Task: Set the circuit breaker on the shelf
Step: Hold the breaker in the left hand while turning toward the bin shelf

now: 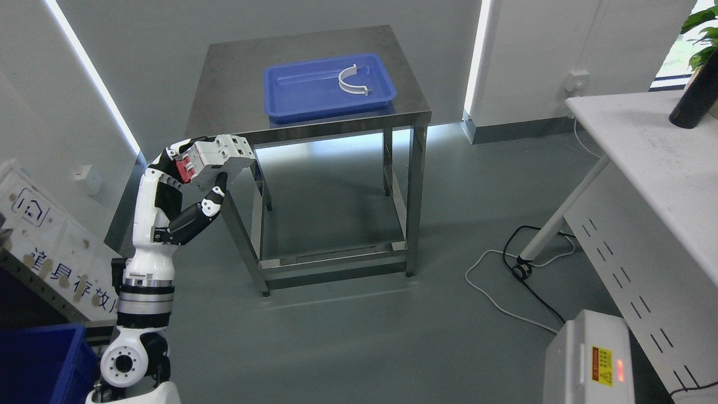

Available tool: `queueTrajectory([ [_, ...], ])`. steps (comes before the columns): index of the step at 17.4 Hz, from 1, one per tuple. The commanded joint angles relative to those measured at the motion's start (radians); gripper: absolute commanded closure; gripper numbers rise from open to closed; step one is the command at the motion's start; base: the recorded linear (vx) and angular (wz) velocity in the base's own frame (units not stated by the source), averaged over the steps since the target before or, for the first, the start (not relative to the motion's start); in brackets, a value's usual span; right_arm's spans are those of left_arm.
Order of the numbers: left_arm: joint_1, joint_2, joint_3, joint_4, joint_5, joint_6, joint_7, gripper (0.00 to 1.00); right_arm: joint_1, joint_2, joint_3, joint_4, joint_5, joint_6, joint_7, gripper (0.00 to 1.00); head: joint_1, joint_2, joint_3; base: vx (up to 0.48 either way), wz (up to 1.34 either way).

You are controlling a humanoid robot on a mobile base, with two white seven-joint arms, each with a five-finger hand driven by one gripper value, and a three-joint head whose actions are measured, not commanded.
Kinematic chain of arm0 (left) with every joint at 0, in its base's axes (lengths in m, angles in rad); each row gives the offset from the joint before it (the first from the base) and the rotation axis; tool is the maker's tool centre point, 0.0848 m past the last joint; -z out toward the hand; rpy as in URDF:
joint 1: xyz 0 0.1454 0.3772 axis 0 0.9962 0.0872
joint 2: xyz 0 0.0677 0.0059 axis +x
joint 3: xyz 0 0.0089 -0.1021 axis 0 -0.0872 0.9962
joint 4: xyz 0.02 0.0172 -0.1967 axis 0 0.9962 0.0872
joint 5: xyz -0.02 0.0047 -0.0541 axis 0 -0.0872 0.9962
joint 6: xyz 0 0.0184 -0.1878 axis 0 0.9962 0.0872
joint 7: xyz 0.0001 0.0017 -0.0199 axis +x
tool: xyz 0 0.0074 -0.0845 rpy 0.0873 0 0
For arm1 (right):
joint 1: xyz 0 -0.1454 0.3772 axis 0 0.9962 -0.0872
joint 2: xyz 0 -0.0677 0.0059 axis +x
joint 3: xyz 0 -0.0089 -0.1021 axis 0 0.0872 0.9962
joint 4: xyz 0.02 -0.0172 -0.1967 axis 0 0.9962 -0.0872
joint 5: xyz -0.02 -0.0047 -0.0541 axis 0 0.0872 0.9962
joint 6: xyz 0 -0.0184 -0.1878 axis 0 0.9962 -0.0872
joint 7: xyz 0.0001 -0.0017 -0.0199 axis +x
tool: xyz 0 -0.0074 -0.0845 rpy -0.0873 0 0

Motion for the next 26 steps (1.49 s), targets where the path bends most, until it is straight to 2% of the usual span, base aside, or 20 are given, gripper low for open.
queueTrajectory([
  [1,-0.002,0.017,0.004,-0.056,0.007,0.014,0.001,0.85,0.001,-0.018,0.0,0.0,0.0,0.0,0.001,0.0,0.0,0.0,0.0,-0.442,0.1],
  [7,-0.014,0.017,-0.042,-0.105,0.007,0.037,0.001,0.85,-0.001,-0.018,0.0,0.0,0.0,0.0,0.001,0.0,0.0,0.0,0.0,-0.444,-0.06],
  [11,-0.077,0.017,-0.037,-0.119,0.006,0.083,0.001,0.85,-0.001,-0.018,0.0,0.0,0.0,0.0,0.001,0.0,0.0,0.0,0.0,-0.403,0.0],
  [13,-0.155,0.017,-0.042,-0.125,0.004,0.139,0.001,0.85,-0.001,-0.018,0.0,0.0,0.0,0.0,0.001,0.0,0.0,0.0,0.0,-0.401,0.11],
  [15,-0.255,0.017,-0.051,-0.124,-0.01,0.26,0.001,0.85,-0.001,-0.018,0.0,0.0,0.0,0.0,0.001,0.0,0.0,0.0,0.0,-0.344,0.23],
  [19,-0.312,0.017,-0.059,-0.124,-0.046,0.362,-0.025,0.85,-0.001,-0.018,0.0,0.0,0.0,0.0,0.001,0.0,0.0,0.0,0.0,-0.333,0.32],
  [24,-0.359,0.018,-0.065,-0.119,-0.1,0.419,-0.05,0.85,0.001,-0.018,0.0,0.0,0.0,0.0,0.001,0.0,0.0,0.0,0.0,-0.205,0.67],
  [26,-0.35,0.066,-0.072,-0.116,-0.15,0.427,-0.051,0.85,-0.001,-0.018,0.0,0.0,0.0,0.0,0.001,0.0,0.0,0.0,0.0,-0.113,0.92],
])
